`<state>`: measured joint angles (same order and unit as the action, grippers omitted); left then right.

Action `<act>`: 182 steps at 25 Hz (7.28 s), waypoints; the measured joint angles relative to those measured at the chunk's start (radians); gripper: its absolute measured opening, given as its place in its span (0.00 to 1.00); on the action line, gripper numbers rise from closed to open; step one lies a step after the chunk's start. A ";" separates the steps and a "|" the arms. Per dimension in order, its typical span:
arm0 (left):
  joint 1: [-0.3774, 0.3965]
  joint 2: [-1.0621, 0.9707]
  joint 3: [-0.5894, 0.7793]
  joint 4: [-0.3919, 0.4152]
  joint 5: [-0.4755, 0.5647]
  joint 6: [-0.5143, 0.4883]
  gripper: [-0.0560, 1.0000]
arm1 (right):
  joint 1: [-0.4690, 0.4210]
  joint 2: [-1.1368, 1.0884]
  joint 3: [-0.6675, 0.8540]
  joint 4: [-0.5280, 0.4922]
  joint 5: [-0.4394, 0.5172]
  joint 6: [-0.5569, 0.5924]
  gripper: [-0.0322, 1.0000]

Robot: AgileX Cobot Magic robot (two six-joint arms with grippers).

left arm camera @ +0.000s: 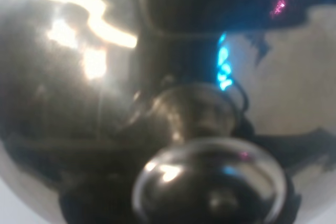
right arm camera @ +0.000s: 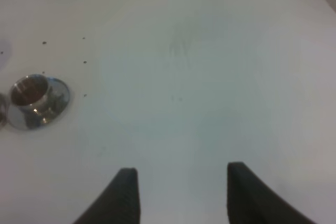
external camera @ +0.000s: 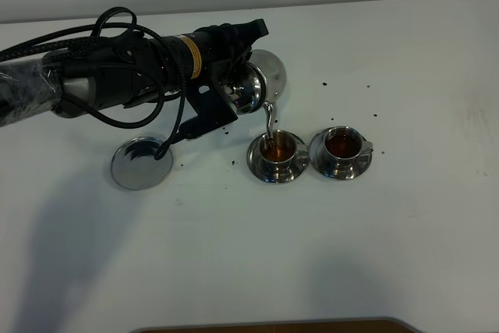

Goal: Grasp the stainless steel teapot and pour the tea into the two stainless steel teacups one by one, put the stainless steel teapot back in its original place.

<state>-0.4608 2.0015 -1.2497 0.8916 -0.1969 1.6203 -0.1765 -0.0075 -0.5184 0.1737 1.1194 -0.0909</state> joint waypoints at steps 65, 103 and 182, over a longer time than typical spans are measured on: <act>0.000 0.000 -0.036 -0.046 -0.072 0.157 0.28 | 0.000 0.000 0.000 0.000 0.000 0.000 0.41; 0.000 0.000 -0.043 -0.071 -0.042 0.095 0.28 | 0.000 0.000 0.000 0.000 0.000 0.000 0.41; 0.088 -0.171 -0.046 -0.779 1.224 -1.684 0.28 | 0.000 0.000 0.000 0.000 0.000 0.000 0.41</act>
<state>-0.3727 1.8309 -1.2957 0.1126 1.0266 -0.0638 -0.1765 -0.0075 -0.5184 0.1737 1.1194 -0.0910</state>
